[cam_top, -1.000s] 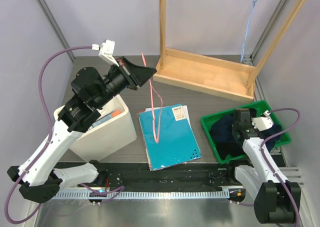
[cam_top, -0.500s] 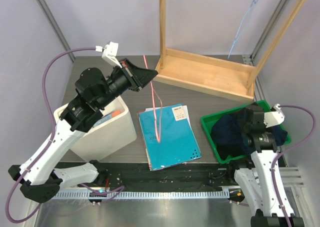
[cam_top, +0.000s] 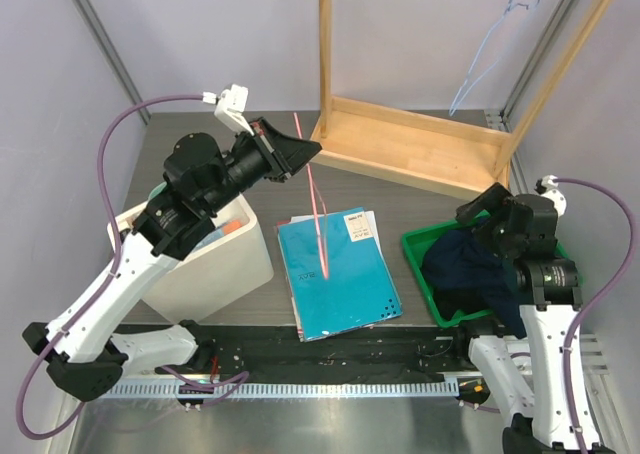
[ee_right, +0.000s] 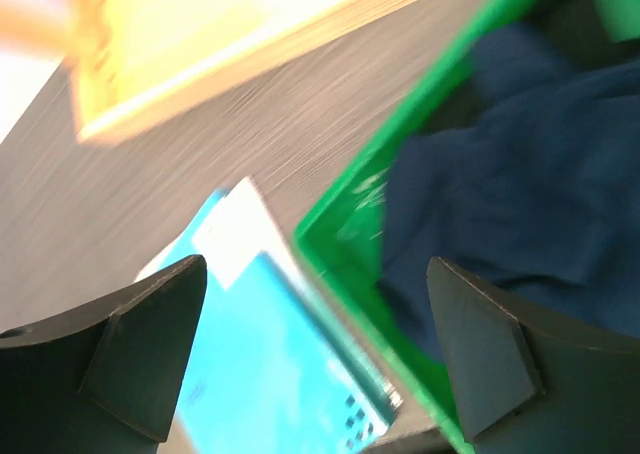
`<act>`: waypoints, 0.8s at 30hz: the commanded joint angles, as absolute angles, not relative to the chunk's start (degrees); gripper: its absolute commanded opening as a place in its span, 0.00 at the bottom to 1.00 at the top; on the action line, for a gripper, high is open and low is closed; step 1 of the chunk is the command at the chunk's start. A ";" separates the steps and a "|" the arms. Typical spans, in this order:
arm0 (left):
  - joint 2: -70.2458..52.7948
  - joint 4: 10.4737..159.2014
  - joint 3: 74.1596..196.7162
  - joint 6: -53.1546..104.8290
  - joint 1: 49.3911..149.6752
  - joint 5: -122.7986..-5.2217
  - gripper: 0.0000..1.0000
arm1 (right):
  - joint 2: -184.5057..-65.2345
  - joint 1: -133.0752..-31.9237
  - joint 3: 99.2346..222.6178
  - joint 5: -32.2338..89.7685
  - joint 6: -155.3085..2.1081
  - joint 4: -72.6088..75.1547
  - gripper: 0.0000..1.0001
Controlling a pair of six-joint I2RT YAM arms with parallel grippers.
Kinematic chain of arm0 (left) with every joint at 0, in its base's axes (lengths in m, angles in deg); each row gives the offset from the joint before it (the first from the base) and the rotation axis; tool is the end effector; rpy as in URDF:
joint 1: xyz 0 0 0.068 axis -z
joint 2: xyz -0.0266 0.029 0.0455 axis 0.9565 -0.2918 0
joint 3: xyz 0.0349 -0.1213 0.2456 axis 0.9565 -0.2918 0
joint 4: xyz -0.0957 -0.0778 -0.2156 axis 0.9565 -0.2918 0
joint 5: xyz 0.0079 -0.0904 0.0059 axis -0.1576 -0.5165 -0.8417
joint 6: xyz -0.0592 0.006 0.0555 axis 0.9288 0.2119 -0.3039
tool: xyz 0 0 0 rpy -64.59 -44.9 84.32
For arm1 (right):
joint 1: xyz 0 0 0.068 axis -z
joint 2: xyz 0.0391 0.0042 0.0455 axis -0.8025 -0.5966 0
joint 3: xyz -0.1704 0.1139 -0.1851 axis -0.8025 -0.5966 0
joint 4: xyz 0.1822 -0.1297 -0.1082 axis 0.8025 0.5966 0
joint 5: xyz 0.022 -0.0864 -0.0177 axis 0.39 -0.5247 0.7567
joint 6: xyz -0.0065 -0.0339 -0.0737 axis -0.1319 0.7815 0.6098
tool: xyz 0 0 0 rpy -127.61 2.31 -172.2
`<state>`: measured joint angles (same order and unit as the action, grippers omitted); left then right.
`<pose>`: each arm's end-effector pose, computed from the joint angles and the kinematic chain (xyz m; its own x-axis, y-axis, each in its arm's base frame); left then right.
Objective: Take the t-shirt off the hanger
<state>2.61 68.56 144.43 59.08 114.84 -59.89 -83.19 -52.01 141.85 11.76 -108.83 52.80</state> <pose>0.1834 -0.1707 0.4866 -0.4797 -0.5143 -0.7109 0.5365 0.4692 -0.7014 0.1337 -0.0146 0.3264 -0.3462 0.6299 -0.6952 0.4826 0.7551 0.4438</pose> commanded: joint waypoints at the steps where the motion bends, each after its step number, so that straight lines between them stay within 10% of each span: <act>1: 1.21 72.54 144.04 59.43 114.52 -60.32 0.00 | -84.48 -52.84 142.34 36.18 -103.97 47.72 0.95; 12: -2.58 73.77 144.83 47.76 114.52 -59.62 0.00 | -93.44 -87.98 149.34 32.57 -112.76 37.23 0.95; 24: -5.73 59.36 152.37 31.93 114.52 -44.25 0.00 | -99.68 -94.15 171.66 27.72 -105.92 46.29 0.88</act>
